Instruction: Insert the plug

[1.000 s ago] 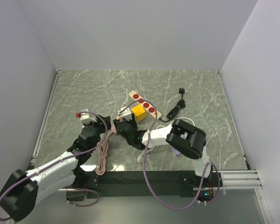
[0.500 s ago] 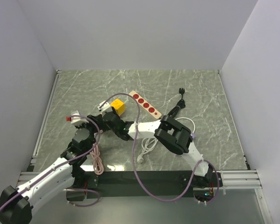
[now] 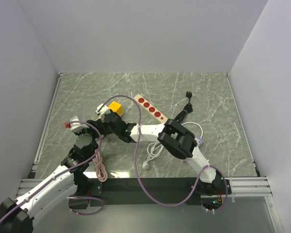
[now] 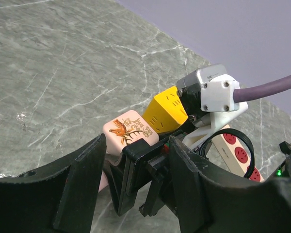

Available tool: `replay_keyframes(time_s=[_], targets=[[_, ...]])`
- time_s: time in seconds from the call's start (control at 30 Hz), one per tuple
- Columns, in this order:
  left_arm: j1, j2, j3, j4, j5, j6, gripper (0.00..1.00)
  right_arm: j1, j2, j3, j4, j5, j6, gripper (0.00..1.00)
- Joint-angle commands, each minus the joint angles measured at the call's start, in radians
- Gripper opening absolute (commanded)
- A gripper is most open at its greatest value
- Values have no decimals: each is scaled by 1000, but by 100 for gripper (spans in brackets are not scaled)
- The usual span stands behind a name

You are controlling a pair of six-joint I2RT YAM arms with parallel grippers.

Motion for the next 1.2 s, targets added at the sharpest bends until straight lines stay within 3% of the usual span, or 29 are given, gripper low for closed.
replay_keyframes(time_s=[0.0,0.07,0.33,0.37,0.4,0.9,1.17], targets=[[-22,29,33,-67,105,-17,61,57,61,-34,-209,-226,-36,30],[-22,39,42,-75,103,-17,61,55,46,-38,-200,-234,-36,40],[-21,29,53,-110,102,-27,61,52,1,-31,-176,-219,-48,58],[-22,26,53,-113,99,-27,61,51,-8,-39,-169,-217,-48,85],[-22,26,54,-118,97,-27,61,48,-19,-48,-159,-217,-51,92],[-22,61,74,-110,71,-10,62,19,-331,-347,62,-202,-61,95],[-22,66,74,-113,70,-10,62,14,-417,-421,76,-202,-45,96]])
